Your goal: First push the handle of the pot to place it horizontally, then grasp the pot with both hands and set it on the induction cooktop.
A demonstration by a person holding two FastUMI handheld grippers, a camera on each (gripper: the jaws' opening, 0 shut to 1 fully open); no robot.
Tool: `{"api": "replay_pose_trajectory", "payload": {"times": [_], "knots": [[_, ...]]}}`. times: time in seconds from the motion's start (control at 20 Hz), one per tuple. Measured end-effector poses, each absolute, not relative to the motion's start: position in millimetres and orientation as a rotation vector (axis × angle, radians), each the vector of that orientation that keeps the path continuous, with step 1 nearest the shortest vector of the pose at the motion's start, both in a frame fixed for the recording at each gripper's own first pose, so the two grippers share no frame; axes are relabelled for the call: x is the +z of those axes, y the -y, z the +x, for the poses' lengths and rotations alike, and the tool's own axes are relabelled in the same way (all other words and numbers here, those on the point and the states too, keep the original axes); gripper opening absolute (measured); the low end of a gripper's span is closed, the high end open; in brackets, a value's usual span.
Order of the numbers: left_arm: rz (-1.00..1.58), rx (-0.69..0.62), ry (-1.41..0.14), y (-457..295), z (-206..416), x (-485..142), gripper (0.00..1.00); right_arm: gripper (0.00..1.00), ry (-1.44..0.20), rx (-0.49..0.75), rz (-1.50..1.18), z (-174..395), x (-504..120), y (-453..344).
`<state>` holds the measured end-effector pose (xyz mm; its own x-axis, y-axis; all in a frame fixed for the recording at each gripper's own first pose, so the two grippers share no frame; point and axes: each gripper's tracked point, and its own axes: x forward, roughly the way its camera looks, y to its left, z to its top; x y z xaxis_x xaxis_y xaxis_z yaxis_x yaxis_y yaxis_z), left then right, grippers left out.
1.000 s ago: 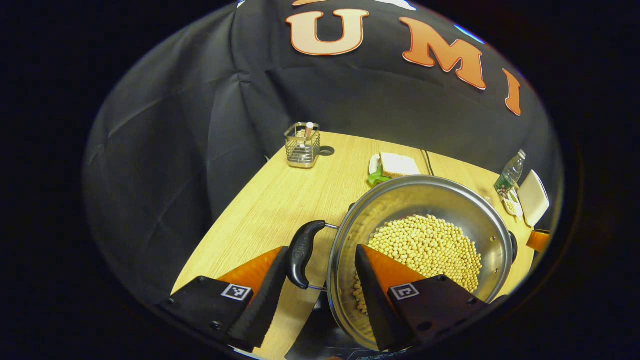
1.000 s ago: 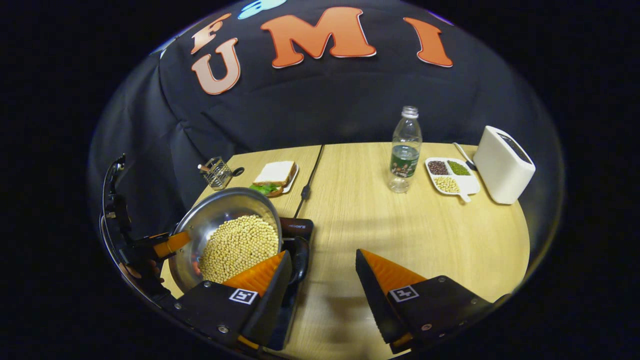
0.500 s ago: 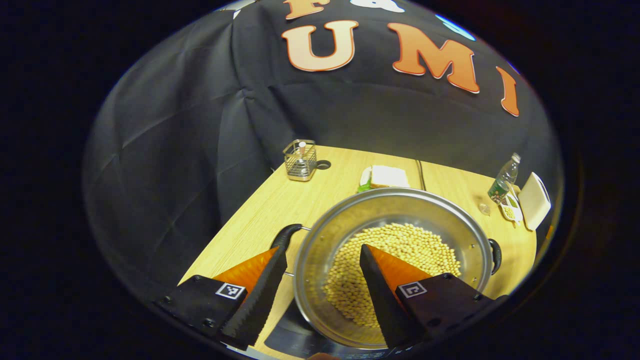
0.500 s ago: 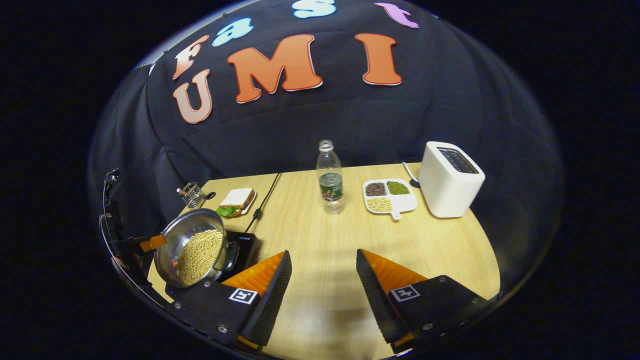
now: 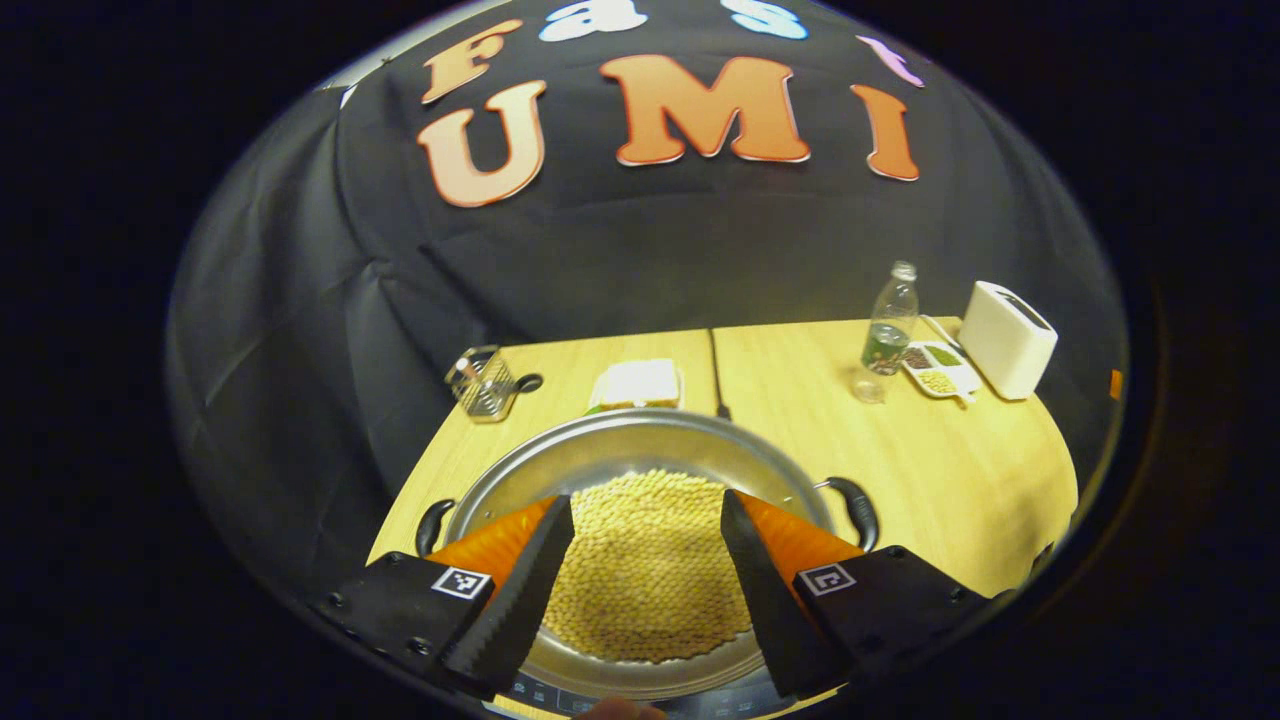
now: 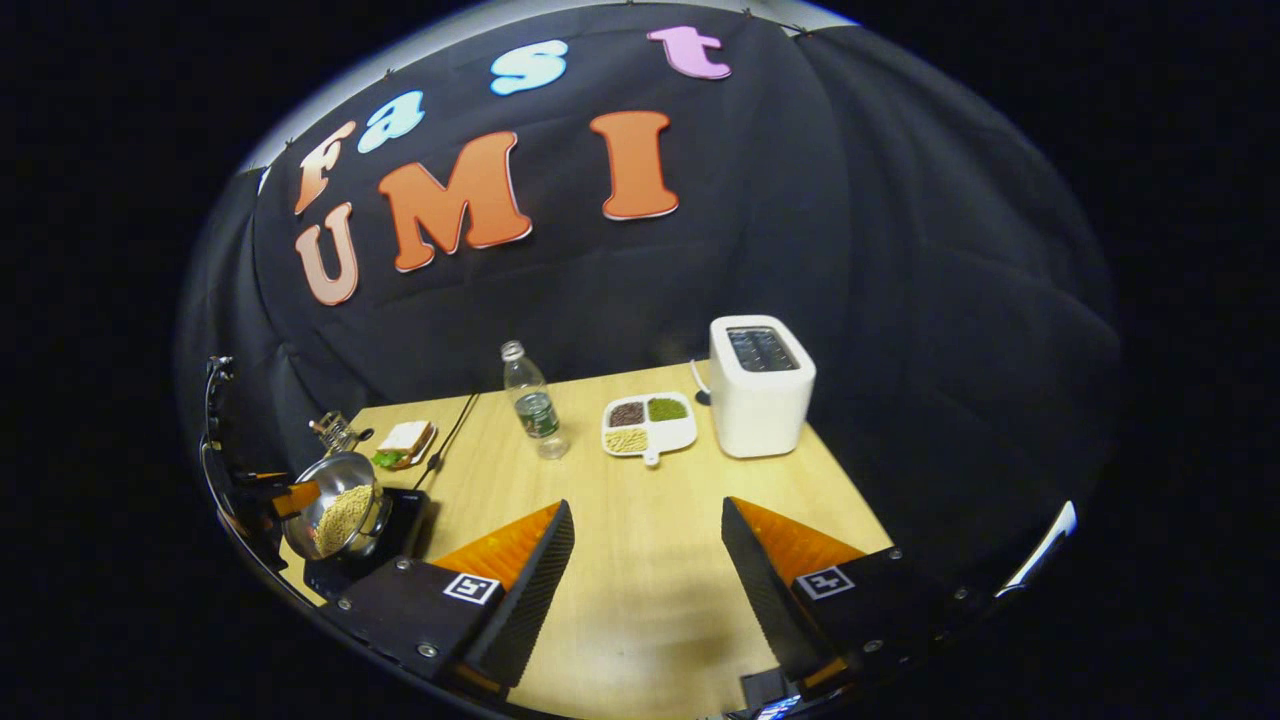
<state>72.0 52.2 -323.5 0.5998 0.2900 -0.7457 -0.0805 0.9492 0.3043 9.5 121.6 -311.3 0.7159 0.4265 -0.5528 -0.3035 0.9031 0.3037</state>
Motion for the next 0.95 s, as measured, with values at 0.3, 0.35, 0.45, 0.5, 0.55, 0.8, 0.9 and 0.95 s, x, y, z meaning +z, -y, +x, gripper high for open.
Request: {"api": "replay_pose_trajectory", "payload": {"times": [0.3,0.35,0.45,0.5,0.55,0.8,0.9,0.95], "knots": [[0.2,0.117,-0.715,9.6,138.9,-269.1,0.96,0.93,-0.508,0.261,0.146,34.3,-247.6,-21.3],[0.186,0.103,-0.682,17.6,150.1,-257.2,0.96,0.93,-0.485,0.243,0.152,35.8,-235.4,-8.6],[0.175,0.08,-0.615,32.1,167.3,-226.4,0.96,0.93,-0.447,0.213,0.161,36.9,-212.2,10.8],[0.182,0.072,-0.574,37.3,177.3,-208.7,0.96,0.93,-0.425,0.196,0.156,38.5,-202.3,18.6],[0.18,0.064,-0.533,41.2,186.4,-193.7,0.96,0.93,-0.4,0.176,0.15,39.8,-191.6,27.7],[0.116,0.039,-0.347,62.9,216.1,-111.2,0.95,0.93,-0.247,0.142,0.128,40.3,-117.6,50.9],[0.091,0.028,-0.266,69.4,226.7,-71.5,0.98,0.93,-0.181,0.137,0.121,38.9,-86.7,57.6],[0.072,0.017,-0.221,73.7,231.8,-51.9,0.98,0.93,-0.151,0.132,0.114,37.9,-72.3,61.8]]}}
